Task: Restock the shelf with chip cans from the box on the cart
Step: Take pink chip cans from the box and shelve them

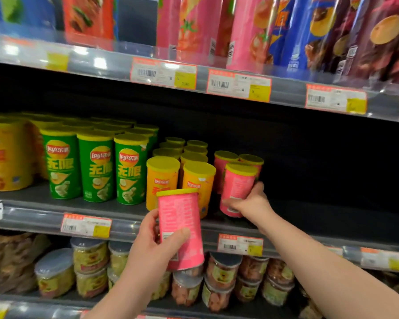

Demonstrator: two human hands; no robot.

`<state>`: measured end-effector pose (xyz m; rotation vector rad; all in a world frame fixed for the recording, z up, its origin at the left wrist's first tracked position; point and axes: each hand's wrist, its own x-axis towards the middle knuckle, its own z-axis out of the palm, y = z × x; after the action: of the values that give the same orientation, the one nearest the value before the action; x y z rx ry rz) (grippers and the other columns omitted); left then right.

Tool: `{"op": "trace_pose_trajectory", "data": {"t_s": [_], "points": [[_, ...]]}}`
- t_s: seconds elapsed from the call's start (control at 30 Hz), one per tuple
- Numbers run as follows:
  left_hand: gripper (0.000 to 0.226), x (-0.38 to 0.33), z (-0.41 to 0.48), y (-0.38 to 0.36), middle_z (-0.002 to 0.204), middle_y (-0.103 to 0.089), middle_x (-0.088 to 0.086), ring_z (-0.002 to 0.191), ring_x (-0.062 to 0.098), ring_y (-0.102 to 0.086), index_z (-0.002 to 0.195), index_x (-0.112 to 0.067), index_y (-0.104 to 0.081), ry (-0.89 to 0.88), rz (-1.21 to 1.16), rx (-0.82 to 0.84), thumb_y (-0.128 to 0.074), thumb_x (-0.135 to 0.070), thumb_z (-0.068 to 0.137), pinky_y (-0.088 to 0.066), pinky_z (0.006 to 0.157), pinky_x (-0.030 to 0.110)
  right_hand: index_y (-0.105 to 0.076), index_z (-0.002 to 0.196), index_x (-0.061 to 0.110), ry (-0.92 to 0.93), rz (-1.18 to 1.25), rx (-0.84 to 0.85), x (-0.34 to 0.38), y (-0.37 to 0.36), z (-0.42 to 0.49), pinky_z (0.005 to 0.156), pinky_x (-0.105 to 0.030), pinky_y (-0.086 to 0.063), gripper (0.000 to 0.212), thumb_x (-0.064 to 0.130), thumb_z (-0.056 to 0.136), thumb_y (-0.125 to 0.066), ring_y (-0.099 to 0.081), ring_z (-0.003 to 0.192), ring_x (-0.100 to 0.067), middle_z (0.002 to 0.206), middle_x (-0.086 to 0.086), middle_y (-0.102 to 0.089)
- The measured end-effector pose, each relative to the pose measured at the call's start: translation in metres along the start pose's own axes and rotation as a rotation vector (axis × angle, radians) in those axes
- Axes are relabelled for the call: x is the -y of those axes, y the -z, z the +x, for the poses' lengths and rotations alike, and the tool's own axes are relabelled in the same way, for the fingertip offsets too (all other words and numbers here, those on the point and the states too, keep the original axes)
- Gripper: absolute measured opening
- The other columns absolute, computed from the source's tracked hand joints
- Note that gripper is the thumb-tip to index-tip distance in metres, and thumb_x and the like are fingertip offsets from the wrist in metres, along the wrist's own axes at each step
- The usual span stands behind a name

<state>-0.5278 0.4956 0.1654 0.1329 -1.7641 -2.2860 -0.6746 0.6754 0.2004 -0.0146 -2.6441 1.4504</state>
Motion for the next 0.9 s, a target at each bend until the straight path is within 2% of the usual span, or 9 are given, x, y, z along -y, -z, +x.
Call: {"op": "trace_pose_trajectory", "data": {"t_s": [0.1, 0.23, 0.33, 0.43, 0.5, 0.57, 0.63, 0.7, 0.9], "points": [[0.058, 0.001, 0.003, 0.003, 0.102, -0.07, -0.002, 0.09, 0.018, -0.07, 0.108, -0.039, -0.051, -0.007, -0.01, -0.022, -0.086, -0.036, 0.061, -0.053, 0.072, 0.034, -0.022, 0.135, 0.01, -0.035, -0.009, 0.045, 0.001, -0.009, 0.012, 0.099, -0.038, -0.041, 0.091, 0.024, 0.069, -0.083, -0.05, 0.123, -0.03, 0.135, -0.011, -0.047], [0.065, 0.003, 0.007, 0.0, 0.098, -0.072, -0.004, 0.087, 0.015, -0.07, 0.106, -0.04, -0.053, -0.007, -0.013, -0.035, -0.082, -0.039, 0.048, -0.052, 0.07, 0.032, -0.009, 0.148, 0.012, -0.033, 0.001, 0.198, -0.006, -0.006, 0.021, 0.107, -0.036, -0.036, 0.09, 0.017, 0.081, -0.069, -0.042, 0.131, -0.026, 0.145, -0.011, -0.039], [0.077, 0.004, 0.007, -0.008, 0.097, -0.071, -0.005, 0.085, 0.013, -0.07, 0.107, -0.04, -0.053, -0.011, -0.016, -0.05, -0.079, -0.048, 0.034, -0.052, 0.069, 0.031, -0.019, 0.143, 0.014, 0.0, -0.087, 0.209, -0.008, -0.002, 0.024, 0.102, -0.034, -0.039, 0.084, 0.021, 0.079, -0.073, -0.045, 0.128, -0.026, 0.141, -0.01, -0.043], [0.067, 0.006, 0.007, -0.019, 0.099, -0.07, -0.001, 0.085, 0.015, -0.069, 0.107, -0.035, -0.054, -0.018, -0.015, -0.05, -0.089, -0.037, 0.05, -0.051, 0.067, 0.028, -0.022, 0.141, 0.014, -0.004, -0.093, 0.183, -0.01, -0.003, 0.028, 0.104, -0.038, -0.04, 0.093, 0.031, 0.071, -0.08, -0.046, 0.127, -0.027, 0.141, -0.01, -0.042], [0.062, 0.008, 0.008, -0.024, 0.1, -0.07, 0.001, 0.083, 0.015, -0.07, 0.111, -0.032, -0.054, -0.023, -0.01, -0.05, -0.084, -0.032, 0.056, -0.051, 0.066, 0.027, -0.025, 0.138, 0.014, 0.001, -0.096, 0.233, -0.012, -0.002, 0.03, 0.103, -0.036, -0.04, 0.081, 0.026, 0.075, -0.076, -0.047, 0.123, -0.025, 0.138, -0.01, -0.044], [0.065, 0.009, 0.009, -0.027, 0.102, -0.069, 0.002, 0.085, 0.016, -0.07, 0.116, -0.03, -0.053, -0.026, -0.002, -0.059, -0.077, -0.033, 0.055, -0.051, 0.066, 0.028, -0.028, 0.135, 0.013, 0.018, -0.143, 0.265, -0.014, 0.0, 0.033, 0.099, -0.033, -0.04, 0.074, 0.024, 0.078, -0.074, -0.048, 0.121, -0.024, 0.134, -0.009, -0.046], [0.069, 0.009, 0.011, -0.029, 0.104, -0.069, 0.004, 0.089, 0.02, -0.069, 0.12, -0.028, -0.052, -0.031, -0.003, -0.079, -0.086, -0.035, 0.06, -0.051, 0.068, 0.031, -0.03, 0.134, 0.013, 0.03, -0.155, 0.242, -0.015, 0.0, 0.036, 0.101, -0.035, -0.04, 0.081, 0.03, 0.073, -0.079, -0.047, 0.123, -0.026, 0.136, -0.009, -0.045], [0.069, 0.008, 0.012, -0.03, 0.105, -0.068, 0.005, 0.092, 0.022, -0.067, 0.123, -0.026, -0.051, -0.041, 0.002, -0.091, -0.078, -0.032, 0.059, -0.051, 0.07, 0.034, -0.03, 0.135, 0.013, 0.039, -0.144, 0.23, -0.015, -0.002, 0.039, 0.103, -0.038, -0.039, 0.088, 0.037, 0.069, -0.082, -0.046, 0.125, -0.026, 0.137, -0.008, -0.045], [0.065, 0.005, 0.012, -0.036, 0.102, -0.067, 0.004, 0.092, 0.021, -0.065, 0.118, -0.029, -0.051, -0.058, 0.02, -0.147, -0.07, -0.03, 0.055, -0.049, 0.069, 0.033, -0.026, 0.138, 0.014, 0.074, -0.149, 0.298, -0.017, -0.002, 0.044, 0.1, -0.031, -0.039, 0.082, 0.029, 0.075, -0.077, -0.046, 0.124, -0.024, 0.137, -0.008, -0.046]]}}
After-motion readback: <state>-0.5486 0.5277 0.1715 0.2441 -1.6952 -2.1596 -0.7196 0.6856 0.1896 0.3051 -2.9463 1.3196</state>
